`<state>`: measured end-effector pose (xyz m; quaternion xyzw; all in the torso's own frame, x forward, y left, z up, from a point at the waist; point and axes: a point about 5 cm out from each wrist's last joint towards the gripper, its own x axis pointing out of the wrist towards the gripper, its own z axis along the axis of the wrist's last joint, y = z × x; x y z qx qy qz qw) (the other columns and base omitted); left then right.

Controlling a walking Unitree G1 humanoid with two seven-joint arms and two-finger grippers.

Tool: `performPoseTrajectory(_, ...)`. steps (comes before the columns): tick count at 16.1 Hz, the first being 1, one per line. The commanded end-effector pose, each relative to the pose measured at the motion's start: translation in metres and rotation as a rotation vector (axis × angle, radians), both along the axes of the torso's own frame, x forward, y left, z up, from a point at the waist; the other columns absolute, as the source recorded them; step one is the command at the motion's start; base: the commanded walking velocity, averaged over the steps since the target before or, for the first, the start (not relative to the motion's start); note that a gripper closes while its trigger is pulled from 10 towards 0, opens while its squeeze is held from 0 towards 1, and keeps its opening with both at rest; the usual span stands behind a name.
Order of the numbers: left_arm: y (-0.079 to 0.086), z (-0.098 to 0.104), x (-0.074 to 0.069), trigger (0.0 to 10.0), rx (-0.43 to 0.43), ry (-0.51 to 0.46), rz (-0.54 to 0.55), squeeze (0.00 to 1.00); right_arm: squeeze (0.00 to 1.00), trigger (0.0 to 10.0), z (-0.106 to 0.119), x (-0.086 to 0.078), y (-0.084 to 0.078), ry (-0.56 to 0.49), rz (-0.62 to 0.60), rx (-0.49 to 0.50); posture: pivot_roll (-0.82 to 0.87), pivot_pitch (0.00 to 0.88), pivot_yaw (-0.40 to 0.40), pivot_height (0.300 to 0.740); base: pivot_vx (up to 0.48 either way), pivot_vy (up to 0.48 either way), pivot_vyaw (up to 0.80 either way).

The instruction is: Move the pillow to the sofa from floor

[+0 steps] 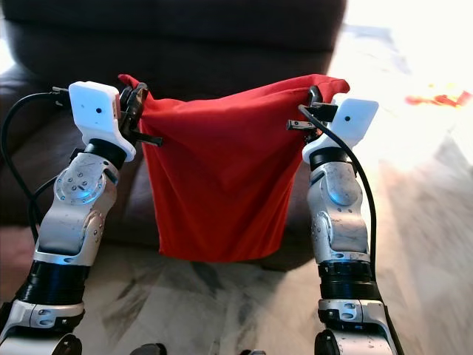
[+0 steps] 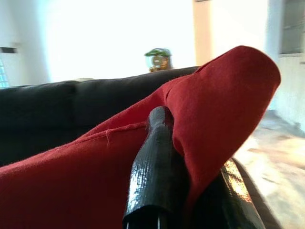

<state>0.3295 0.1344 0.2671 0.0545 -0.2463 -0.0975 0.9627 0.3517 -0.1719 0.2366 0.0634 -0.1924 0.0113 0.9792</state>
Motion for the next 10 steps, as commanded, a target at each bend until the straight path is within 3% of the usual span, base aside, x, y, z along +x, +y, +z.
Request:
performPoseTrajectory(1,-0.0023,0.0148,-0.0032,10.0,0.003,-0.079,-0.013,0.00,0.00,10.0,0.0215,-0.0030,-0.0057,-0.104,-0.032,-0.002,0.06,0.085,-0.030,0.740,0.000,0.000,0.00)
performPoseTrajectory(5,-0.0014,0.0119,-0.0042,10.0,0.006,-0.070,-0.010,0.00,0.00,10.0,0.0198,-0.0039,-0.0018,-0.114,-0.020,-0.001,0.06,0.073,-0.029,0.740,0.000,0.000,0.00)
performPoseTrajectory(7,-0.0011,0.0115,-0.0046,10.0,0.004,-0.070,-0.009,0.00,0.00,10.0,0.0187,-0.0025,0.0000,-0.096,-0.009,0.006,0.07,0.070,-0.031,0.740,0.000,0.000,-0.58)
performPoseTrajectory(10,-0.0009,0.0104,-0.0044,10.0,0.006,-0.065,-0.008,0.00,0.00,10.0,0.0202,-0.0026,0.0005,-0.113,-0.002,0.015,0.07,0.076,-0.033,0.740,0.260,0.000,-0.22)
